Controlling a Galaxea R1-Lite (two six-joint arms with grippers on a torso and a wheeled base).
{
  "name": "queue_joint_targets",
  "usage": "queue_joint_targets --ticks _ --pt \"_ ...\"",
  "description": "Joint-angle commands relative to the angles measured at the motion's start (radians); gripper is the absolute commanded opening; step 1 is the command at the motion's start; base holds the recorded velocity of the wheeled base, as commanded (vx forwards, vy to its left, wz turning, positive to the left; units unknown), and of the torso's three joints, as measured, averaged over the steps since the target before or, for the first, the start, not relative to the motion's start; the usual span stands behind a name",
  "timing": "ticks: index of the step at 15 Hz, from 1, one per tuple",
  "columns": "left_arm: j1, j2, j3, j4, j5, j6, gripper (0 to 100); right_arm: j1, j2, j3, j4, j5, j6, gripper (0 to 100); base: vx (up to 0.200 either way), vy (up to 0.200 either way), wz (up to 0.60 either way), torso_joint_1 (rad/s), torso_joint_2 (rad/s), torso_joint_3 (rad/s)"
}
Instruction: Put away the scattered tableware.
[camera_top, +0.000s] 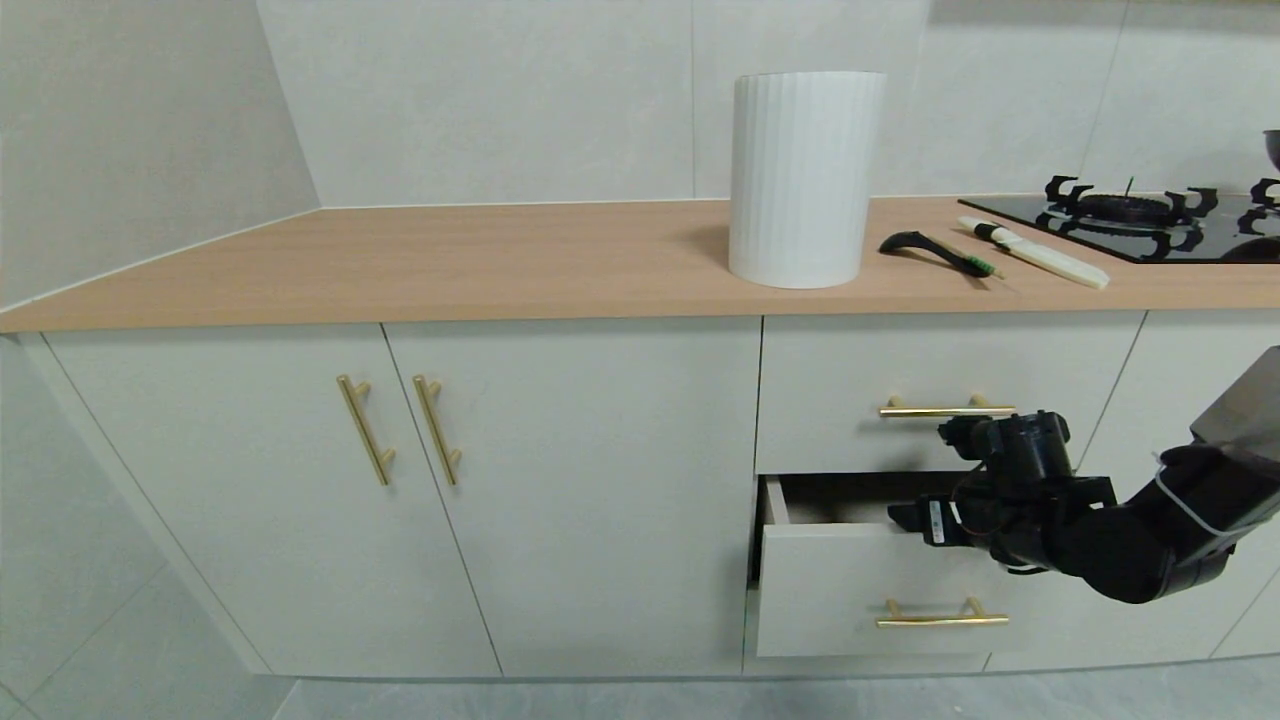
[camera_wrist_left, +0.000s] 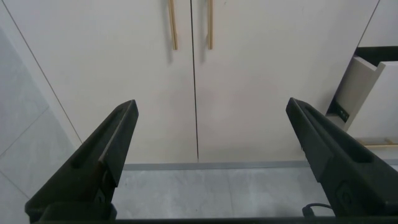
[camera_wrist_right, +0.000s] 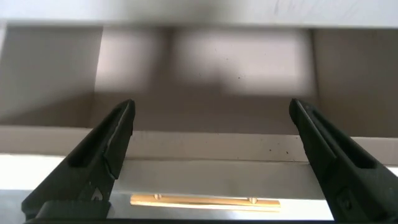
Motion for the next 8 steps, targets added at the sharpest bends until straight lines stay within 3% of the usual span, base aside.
queue_joint_targets --ticks 1,4,8 --pt "0.0 0.0 0.0 0.0 0.0 0.0 100 0.0 -0.026 0.015 -0.005 -0.001 -0.011 100 0.0 0.0 0.0 0.0 0.0 0.0" --pt "0.0 0.0 0.0 0.0 0.0 0.0 100 0.005 -0.051 0.038 0.0 0.001 -0.044 100 0.0 0.0 0.0 0.0 0.0 0.0" --pt "0.0 0.0 0.0 0.0 0.0 0.0 100 0.006 -0.095 0.038 0.104 0.049 -0.048 100 0.0 0.0 0.0 0.0 0.0 0.0"
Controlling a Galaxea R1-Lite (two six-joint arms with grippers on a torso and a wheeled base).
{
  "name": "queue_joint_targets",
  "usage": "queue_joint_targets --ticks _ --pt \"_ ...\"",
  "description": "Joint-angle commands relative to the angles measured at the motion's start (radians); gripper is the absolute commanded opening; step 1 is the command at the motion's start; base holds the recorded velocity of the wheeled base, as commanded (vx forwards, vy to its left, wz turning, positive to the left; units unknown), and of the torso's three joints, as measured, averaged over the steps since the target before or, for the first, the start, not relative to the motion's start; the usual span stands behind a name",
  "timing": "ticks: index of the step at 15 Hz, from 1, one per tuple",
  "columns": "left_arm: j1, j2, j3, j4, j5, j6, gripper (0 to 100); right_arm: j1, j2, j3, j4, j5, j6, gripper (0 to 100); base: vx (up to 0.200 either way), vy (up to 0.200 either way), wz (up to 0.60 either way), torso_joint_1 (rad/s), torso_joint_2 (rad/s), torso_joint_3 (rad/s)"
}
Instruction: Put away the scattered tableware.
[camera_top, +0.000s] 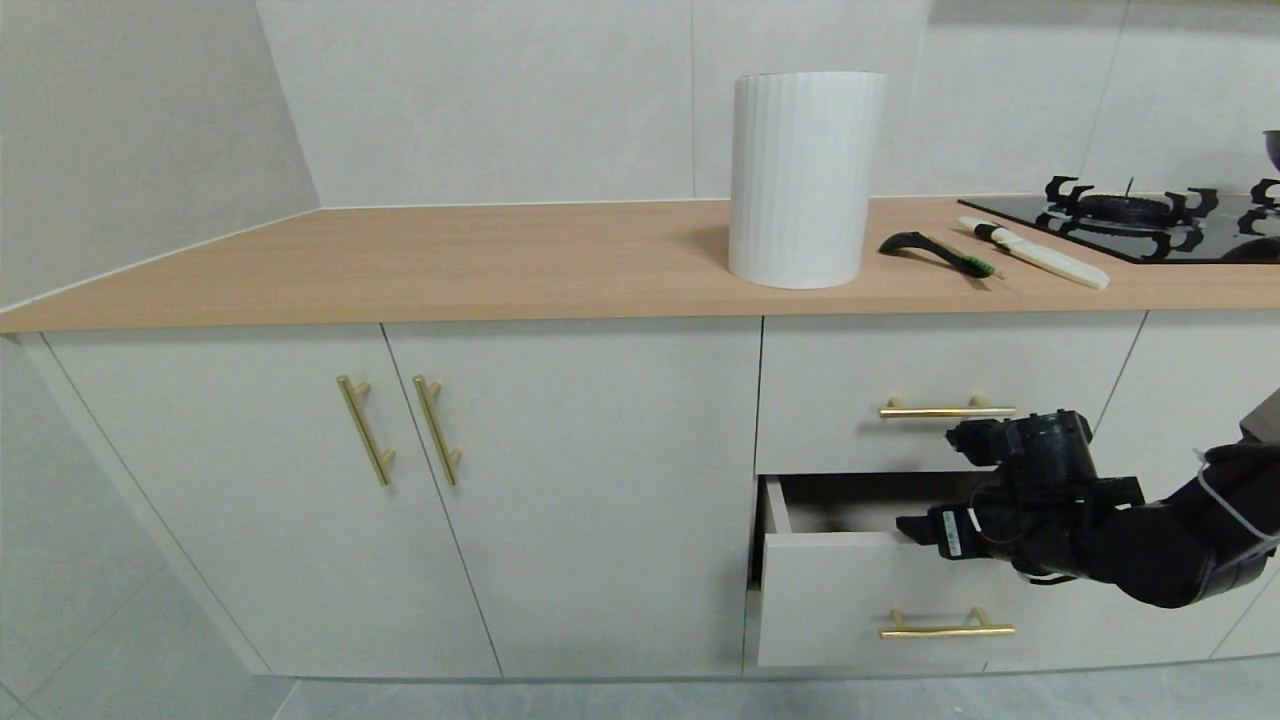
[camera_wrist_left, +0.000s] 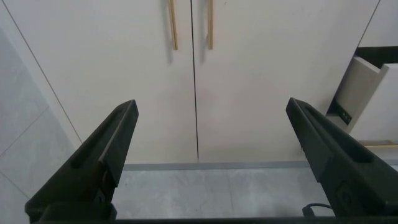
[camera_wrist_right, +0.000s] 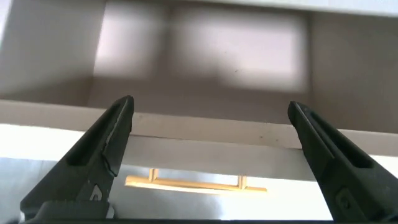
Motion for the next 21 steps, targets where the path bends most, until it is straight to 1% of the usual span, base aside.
queue_joint_targets --ticks 1,4,6,9,13,16,18,21 --pt "0.0 0.0 0.0 0.0 0.0 0.0 100 0.001 -0.022 -0.001 0.034 0.003 -0.023 100 0.0 0.0 0.0 0.0 0.0 0.0" --pt "0.0 0.0 0.0 0.0 0.0 0.0 100 0.001 -0.025 0.002 0.062 0.005 -0.037 100 0.0 0.0 0.0 0.0 0.0 0.0" --pt "0.0 0.0 0.0 0.0 0.0 0.0 100 0.001 -0.057 0.0 0.129 0.016 -0.064 100 0.0 0.0 0.0 0.0 0.0 0.0" --pt "0.0 0.0 0.0 0.0 -0.001 0.0 100 0.002 -0.106 0.002 0.236 0.082 -0.081 100 0.0 0.0 0.0 0.0 0.0 0.0" --pt "0.0 0.0 0.0 0.0 0.0 0.0 100 0.007 -0.142 0.014 0.344 0.086 -0.17 100 0.0 0.0 0.0 0.0 0.0 0.0" --pt "0.0 0.0 0.0 -0.002 0.0 0.0 100 0.036 -0.178 0.017 0.418 0.1 -0.188 100 0.0 0.0 0.0 0.0 0.0 0.0" --pt "0.0 0.0 0.0 0.0 0.0 0.0 100 0.057 -0.218 0.017 0.503 0.122 -0.221 100 0.0 0.0 0.0 0.0 0.0 0.0" --pt "0.0 0.0 0.0 0.0 0.0 0.0 100 0.091 -0.258 0.022 0.615 0.122 -0.251 100 0.0 0.0 0.0 0.0 0.0 0.0"
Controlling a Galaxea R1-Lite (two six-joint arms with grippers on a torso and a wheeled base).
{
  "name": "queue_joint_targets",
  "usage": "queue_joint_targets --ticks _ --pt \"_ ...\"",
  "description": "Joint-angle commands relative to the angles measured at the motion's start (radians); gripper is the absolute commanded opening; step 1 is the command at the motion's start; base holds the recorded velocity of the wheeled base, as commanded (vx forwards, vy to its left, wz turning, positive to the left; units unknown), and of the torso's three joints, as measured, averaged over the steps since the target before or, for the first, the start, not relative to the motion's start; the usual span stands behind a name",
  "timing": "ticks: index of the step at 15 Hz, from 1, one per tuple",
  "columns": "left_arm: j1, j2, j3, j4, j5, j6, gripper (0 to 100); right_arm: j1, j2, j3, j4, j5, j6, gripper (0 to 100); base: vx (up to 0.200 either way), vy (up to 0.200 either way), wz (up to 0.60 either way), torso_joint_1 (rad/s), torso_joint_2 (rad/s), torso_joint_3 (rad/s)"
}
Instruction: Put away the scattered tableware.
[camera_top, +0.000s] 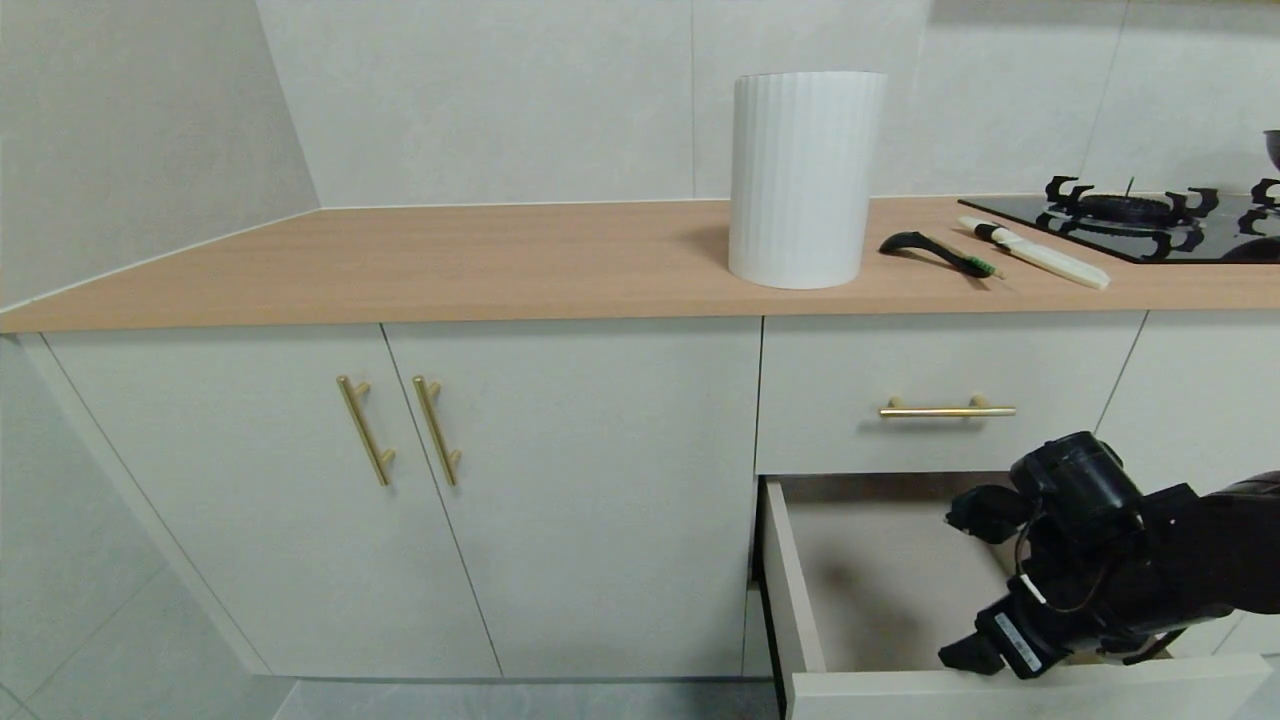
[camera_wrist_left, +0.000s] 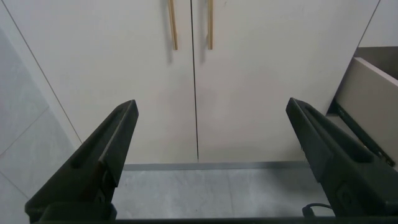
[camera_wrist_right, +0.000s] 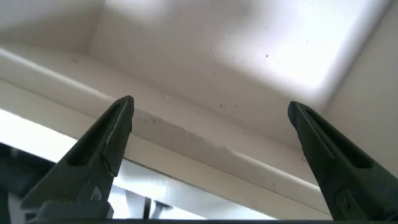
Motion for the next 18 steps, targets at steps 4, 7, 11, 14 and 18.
queue_joint_targets --ticks 4,7,11,14,18 --pt "0.001 0.0 0.0 0.0 0.0 0.0 100 0.07 -0.04 0.005 0.119 -0.01 -0.03 100 0.0 0.0 0.0 0.0 0.0 0.0" --pt "0.001 0.0 0.0 0.0 0.0 0.0 100 0.135 -0.059 0.005 0.216 -0.021 -0.036 100 0.0 0.0 0.0 0.0 0.0 0.0" --pt "0.001 0.0 0.0 0.0 0.0 0.0 100 0.214 -0.088 0.023 0.305 -0.099 -0.036 100 0.0 0.0 0.0 0.0 0.0 0.0" --pt "0.001 0.0 0.0 0.0 0.0 0.0 100 0.227 -0.082 0.016 0.299 -0.133 -0.031 100 0.0 0.0 0.0 0.0 0.0 0.0" --pt "0.001 0.0 0.0 0.0 0.0 0.0 100 0.187 -0.099 -0.108 0.303 -0.13 0.142 100 0.0 0.0 0.0 0.0 0.0 0.0"
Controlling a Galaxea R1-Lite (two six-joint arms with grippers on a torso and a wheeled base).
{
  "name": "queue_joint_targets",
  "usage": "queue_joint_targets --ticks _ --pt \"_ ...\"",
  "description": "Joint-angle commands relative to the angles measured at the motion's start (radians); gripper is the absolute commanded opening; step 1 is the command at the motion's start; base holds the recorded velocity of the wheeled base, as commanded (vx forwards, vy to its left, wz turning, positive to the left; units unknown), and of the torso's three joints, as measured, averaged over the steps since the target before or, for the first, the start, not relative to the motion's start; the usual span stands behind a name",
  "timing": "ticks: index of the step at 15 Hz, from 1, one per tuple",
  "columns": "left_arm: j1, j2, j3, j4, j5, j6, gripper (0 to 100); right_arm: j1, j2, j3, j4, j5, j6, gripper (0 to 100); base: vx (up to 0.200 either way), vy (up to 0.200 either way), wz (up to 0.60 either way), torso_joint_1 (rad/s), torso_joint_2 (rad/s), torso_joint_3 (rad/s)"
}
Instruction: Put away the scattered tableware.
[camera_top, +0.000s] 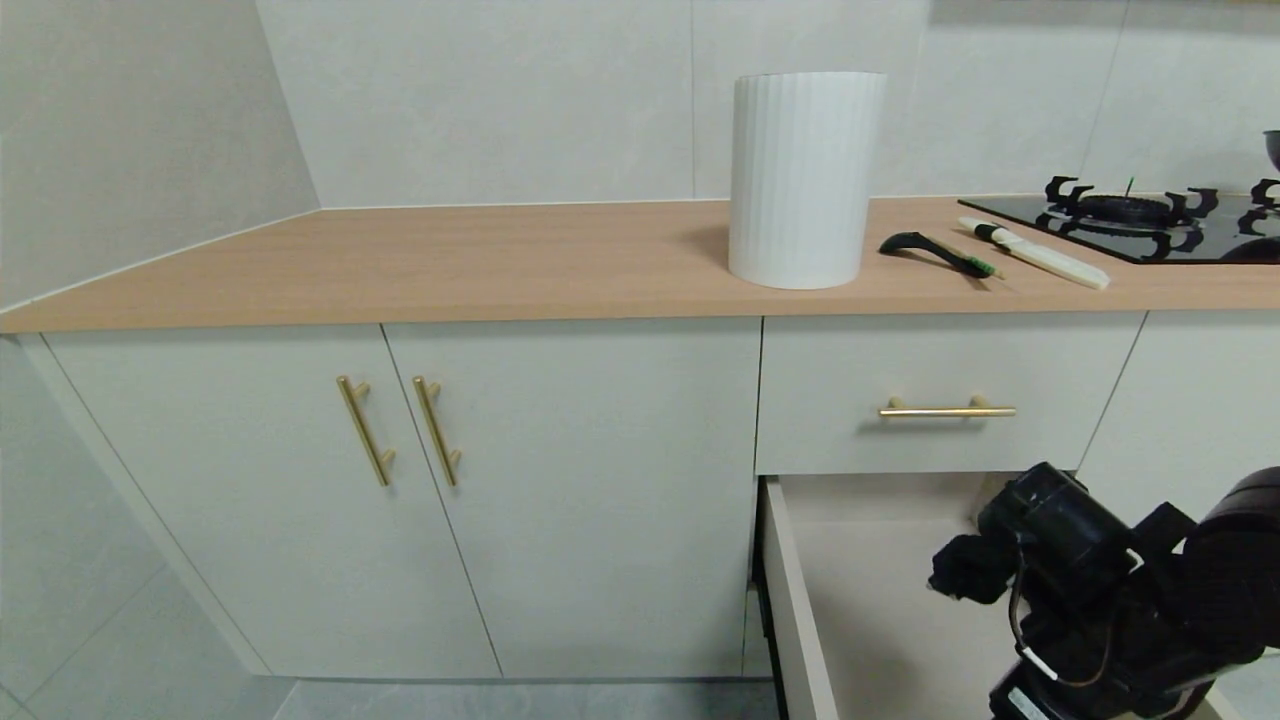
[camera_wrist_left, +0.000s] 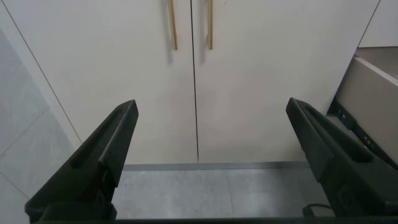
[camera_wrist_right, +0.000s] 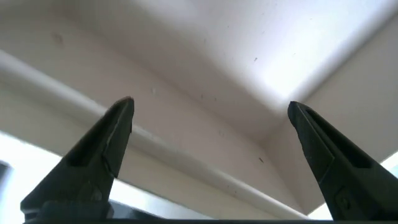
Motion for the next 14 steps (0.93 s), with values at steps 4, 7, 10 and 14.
queue_joint_targets --ticks 4,7,10,14 --pt "0.0 0.0 0.0 0.0 0.0 0.0 100 -0.09 -0.108 -0.159 0.001 0.014 0.213 100 0.0 0.0 0.0 0.0 0.0 0.0" --pt "0.0 0.0 0.0 0.0 0.0 0.0 100 -0.154 -0.171 -0.196 0.001 0.019 0.213 100 0.0 0.0 0.0 0.0 0.0 0.0" --pt "0.0 0.0 0.0 0.0 0.0 0.0 100 -0.196 -0.204 -0.202 -0.009 0.02 0.207 100 0.0 0.0 0.0 0.0 0.0 0.0" --pt "0.0 0.0 0.0 0.0 0.0 0.0 100 -0.2 -0.224 -0.197 -0.015 0.019 0.18 100 0.0 0.0 0.0 0.0 0.0 0.0"
